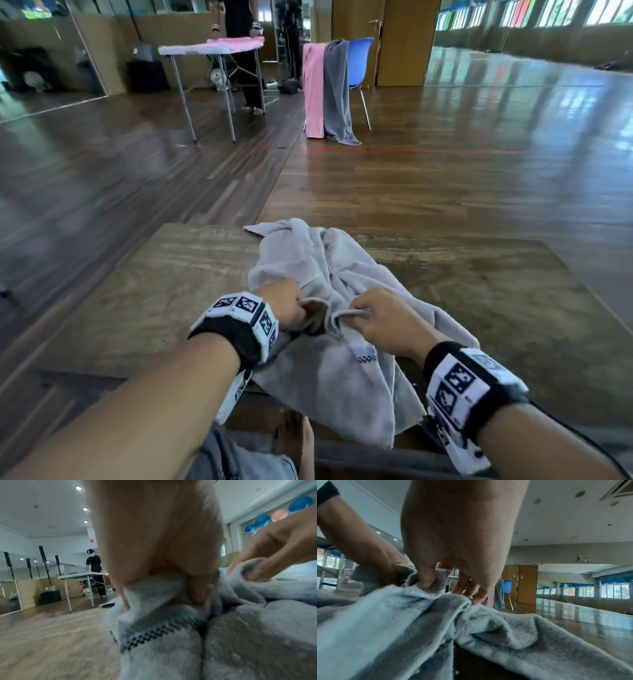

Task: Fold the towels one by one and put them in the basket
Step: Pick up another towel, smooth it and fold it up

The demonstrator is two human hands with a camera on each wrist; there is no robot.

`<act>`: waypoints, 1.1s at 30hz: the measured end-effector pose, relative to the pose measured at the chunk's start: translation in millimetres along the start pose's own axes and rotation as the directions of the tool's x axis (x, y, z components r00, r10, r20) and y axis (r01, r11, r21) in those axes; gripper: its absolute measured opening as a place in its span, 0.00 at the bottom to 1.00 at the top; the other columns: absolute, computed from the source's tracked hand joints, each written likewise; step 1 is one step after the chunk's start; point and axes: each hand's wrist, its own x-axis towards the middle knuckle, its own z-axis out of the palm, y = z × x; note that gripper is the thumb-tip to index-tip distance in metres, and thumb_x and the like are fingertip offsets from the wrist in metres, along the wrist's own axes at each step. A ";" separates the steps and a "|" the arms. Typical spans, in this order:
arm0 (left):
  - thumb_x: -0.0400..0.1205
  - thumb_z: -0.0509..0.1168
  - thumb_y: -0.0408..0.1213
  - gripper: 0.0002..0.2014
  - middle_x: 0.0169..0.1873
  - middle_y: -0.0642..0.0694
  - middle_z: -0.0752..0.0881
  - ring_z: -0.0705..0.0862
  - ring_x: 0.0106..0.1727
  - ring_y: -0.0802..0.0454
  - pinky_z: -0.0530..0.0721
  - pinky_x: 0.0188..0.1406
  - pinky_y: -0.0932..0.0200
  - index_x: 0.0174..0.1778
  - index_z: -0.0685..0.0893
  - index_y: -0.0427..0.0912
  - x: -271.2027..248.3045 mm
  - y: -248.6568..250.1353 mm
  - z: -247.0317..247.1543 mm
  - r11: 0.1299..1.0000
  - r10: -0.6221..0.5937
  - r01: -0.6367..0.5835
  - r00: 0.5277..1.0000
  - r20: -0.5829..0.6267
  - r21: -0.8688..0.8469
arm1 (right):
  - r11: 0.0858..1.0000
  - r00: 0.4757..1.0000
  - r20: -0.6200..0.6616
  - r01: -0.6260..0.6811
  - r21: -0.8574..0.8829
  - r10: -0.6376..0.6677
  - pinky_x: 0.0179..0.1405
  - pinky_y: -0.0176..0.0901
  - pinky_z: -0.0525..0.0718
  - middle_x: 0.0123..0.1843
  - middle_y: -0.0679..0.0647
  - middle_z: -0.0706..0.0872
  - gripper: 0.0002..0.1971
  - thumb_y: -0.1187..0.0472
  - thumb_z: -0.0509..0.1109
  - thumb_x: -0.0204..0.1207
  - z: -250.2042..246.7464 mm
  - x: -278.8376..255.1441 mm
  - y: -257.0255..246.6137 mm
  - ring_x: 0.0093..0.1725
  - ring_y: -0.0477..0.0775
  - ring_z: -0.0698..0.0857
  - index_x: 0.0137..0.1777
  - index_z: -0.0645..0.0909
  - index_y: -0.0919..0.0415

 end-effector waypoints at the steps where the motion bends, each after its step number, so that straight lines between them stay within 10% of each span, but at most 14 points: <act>1: 0.78 0.67 0.41 0.15 0.37 0.37 0.86 0.80 0.35 0.45 0.73 0.33 0.56 0.27 0.76 0.39 0.8 -1.7 -1.2 1.000 0.017 -0.017 0.999 -0.042 0.004 | 1.000 1.000 -0.018 -0.003 -0.024 0.002 0.39 0.60 0.79 0.27 0.58 0.80 0.21 0.54 0.71 0.77 2.7 2.9 -1.6 0.34 0.59 0.81 0.26 0.72 0.63; 5: 0.78 0.65 0.37 0.19 0.23 0.47 0.74 0.70 0.26 0.50 0.67 0.27 0.58 0.21 0.67 0.43 -4.5 5.5 -27.8 0.994 0.098 -0.106 0.975 -0.201 -0.028 | 0.992 0.993 -0.112 -0.054 -0.115 0.041 0.42 0.50 0.64 0.32 0.59 0.81 0.18 0.56 0.70 0.76 -8.2 10.2 -9.5 0.36 0.59 0.78 0.28 0.73 0.64; 8: 0.79 0.64 0.32 0.17 0.29 0.41 0.79 0.77 0.32 0.46 0.74 0.35 0.57 0.24 0.69 0.43 -16.3 24.8 -66.2 0.972 0.192 -0.224 0.932 -0.308 -0.073 | 1.000 0.985 -0.172 0.003 0.013 0.000 0.37 0.55 0.72 0.32 0.63 0.80 0.17 0.62 0.72 0.76 -35.7 11.2 -18.8 0.36 0.64 0.78 0.27 0.75 0.65; 10: 0.78 0.63 0.30 0.14 0.30 0.33 0.81 0.75 0.32 0.44 0.71 0.32 0.55 0.25 0.75 0.35 -26.2 44.9 -94.0 0.931 0.261 -0.339 0.877 -0.403 -0.134 | 0.988 0.978 -0.201 0.078 0.133 -0.050 0.45 0.52 0.82 0.34 0.53 0.86 0.14 0.60 0.74 0.79 -57.5 9.3 -25.8 0.40 0.56 0.85 0.31 0.85 0.59; 13: 0.76 0.59 0.29 0.14 0.28 0.51 0.82 0.76 0.29 0.56 0.71 0.34 0.59 0.23 0.78 0.39 -46.6 87.6 -129.2 0.826 0.405 -0.540 0.766 -0.498 -0.159 | 0.910 0.982 -0.189 0.082 0.406 -0.003 0.49 0.49 0.90 0.44 0.49 0.95 0.09 0.66 0.74 0.80 -94.0 -2.6 -29.2 0.50 0.51 0.93 0.45 0.94 0.52; 18: 0.78 0.58 0.22 0.14 0.32 0.57 0.85 0.81 0.34 0.65 0.74 0.39 0.67 0.28 0.83 0.33 -74.6 154.2 -155.3 0.616 0.553 -0.764 0.591 -0.587 -0.190 | 0.907 0.974 -0.226 0.110 0.408 -0.016 0.51 0.29 0.84 0.48 0.43 0.95 0.15 0.64 0.77 0.78 -165.4 -44.2 -18.9 0.52 0.38 0.91 0.48 0.94 0.39; 21: 0.81 0.60 0.27 0.13 0.41 0.42 0.88 0.85 0.43 0.40 0.81 0.45 0.44 0.34 0.84 0.24 -75.9 185.9 -162.1 0.595 0.506 -0.777 0.561 -0.655 -0.206 | 0.959 0.843 -0.534 0.097 0.265 0.062 0.41 0.27 0.83 0.41 0.42 0.94 0.17 0.63 0.72 0.75 -201.1 -71.2 -7.1 0.43 0.36 0.88 0.45 0.94 0.37; 24: 0.82 0.60 0.28 0.14 0.43 0.51 0.86 0.84 0.41 0.60 0.80 0.38 0.66 0.35 0.86 0.27 -73.5 208.5 -153.8 0.598 0.507 -0.791 0.499 -0.703 -0.130 | 0.991 0.707 -0.704 0.040 0.126 0.061 0.45 0.31 0.82 0.38 0.39 0.92 0.18 0.61 0.69 0.71 -215.5 -102.4 11.8 0.43 0.36 0.88 0.45 0.91 0.34; 26: 0.80 0.60 0.26 0.11 0.39 0.51 0.84 0.82 0.39 0.64 0.76 0.36 0.71 0.36 0.86 0.29 -66.5 213.6 -135.1 0.661 0.552 -0.749 0.527 -0.646 -0.047 | 0.998 0.754 -0.654 -0.040 0.051 0.064 0.48 0.45 0.86 0.41 0.45 0.92 0.12 0.60 0.70 0.71 -212.3 -120.3 33.0 0.45 0.48 0.89 0.43 0.92 0.41; 29: 0.74 0.60 0.23 0.08 0.30 0.40 0.81 0.76 0.32 0.45 0.75 0.32 0.57 0.30 0.81 0.30 -41.9 210.4 -91.1 0.770 0.573 -0.638 0.708 -0.413 -0.024 | 0.968 0.876 -0.439 -0.246 -0.053 0.198 0.52 0.48 0.85 0.46 0.47 0.92 0.09 0.66 0.70 0.73 -194.0 -145.3 78.9 0.49 0.54 0.87 0.42 0.92 0.56; 33: 0.75 0.65 0.28 0.09 0.26 0.41 0.73 0.67 0.31 0.49 0.66 0.28 0.61 0.28 0.77 0.36 -7.2 194.3 -36.2 0.863 0.506 -0.504 0.860 -0.069 0.041 | 0.879 0.833 -0.339 -0.475 -0.032 0.438 0.38 0.50 0.81 0.31 0.57 0.87 0.08 0.68 0.68 0.76 -165.6 -179.5 141.0 0.39 0.63 0.86 0.35 0.84 0.62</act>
